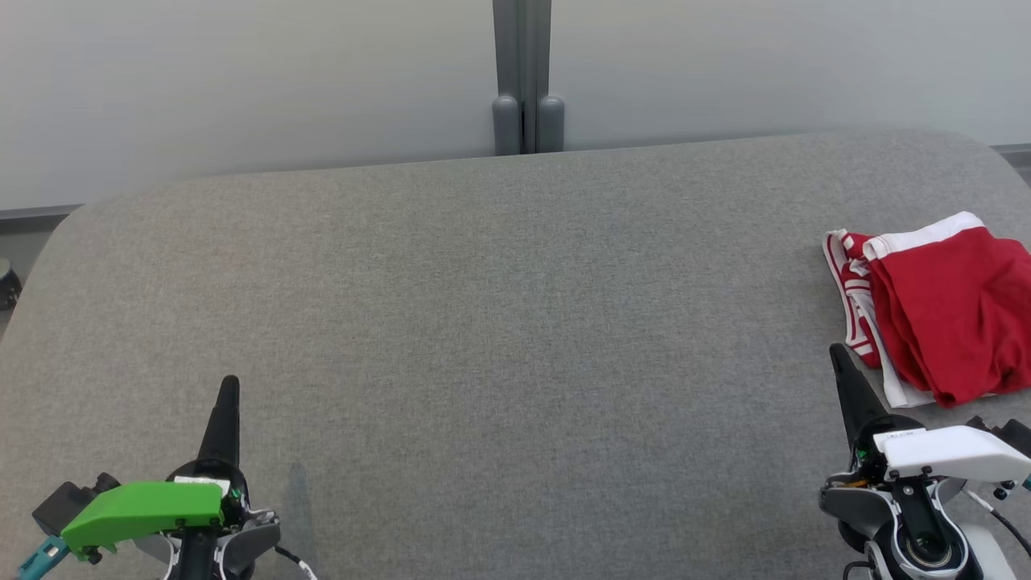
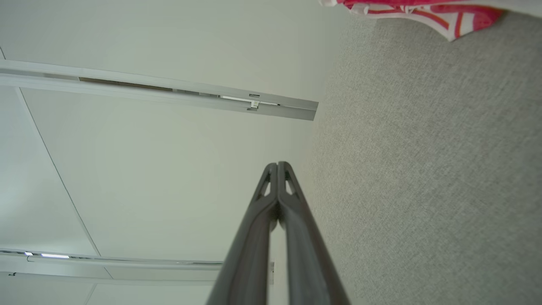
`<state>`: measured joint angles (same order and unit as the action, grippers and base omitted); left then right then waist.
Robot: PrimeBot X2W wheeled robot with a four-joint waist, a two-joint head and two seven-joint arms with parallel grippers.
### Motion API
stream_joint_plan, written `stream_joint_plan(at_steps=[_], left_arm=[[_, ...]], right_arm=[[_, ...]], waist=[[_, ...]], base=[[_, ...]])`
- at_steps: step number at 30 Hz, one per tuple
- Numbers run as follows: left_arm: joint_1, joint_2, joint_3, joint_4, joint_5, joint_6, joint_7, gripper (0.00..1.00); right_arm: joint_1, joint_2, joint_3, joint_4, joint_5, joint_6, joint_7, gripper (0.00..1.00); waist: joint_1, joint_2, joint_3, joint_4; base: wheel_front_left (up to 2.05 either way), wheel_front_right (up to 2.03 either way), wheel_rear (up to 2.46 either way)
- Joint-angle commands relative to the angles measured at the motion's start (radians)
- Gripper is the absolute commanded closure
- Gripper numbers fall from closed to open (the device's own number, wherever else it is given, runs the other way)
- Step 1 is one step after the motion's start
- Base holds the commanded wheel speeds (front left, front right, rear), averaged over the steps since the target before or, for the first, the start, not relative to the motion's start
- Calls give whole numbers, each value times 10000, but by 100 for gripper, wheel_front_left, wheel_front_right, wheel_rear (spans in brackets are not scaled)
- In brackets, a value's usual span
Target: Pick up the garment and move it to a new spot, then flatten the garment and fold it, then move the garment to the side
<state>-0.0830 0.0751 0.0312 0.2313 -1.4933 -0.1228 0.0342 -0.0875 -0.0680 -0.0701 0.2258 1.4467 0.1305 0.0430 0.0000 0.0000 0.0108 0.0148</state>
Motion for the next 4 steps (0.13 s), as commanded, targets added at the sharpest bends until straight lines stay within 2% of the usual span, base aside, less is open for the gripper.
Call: stream_joint_plan(at_steps=[1,4], left_arm=[[-201,44,83,-14,-178,-47,79,100],[-221,39,152,9,-369,-58,139,100]], right_arm=[[-145,-21,-40,8,219,4,80,100],[-165,-16,-65,33,450,4,148,100]], waist=[[0,0,-4,-8],[0,0,-13,-25]], base=[[0,0,0],[0,0,0]])
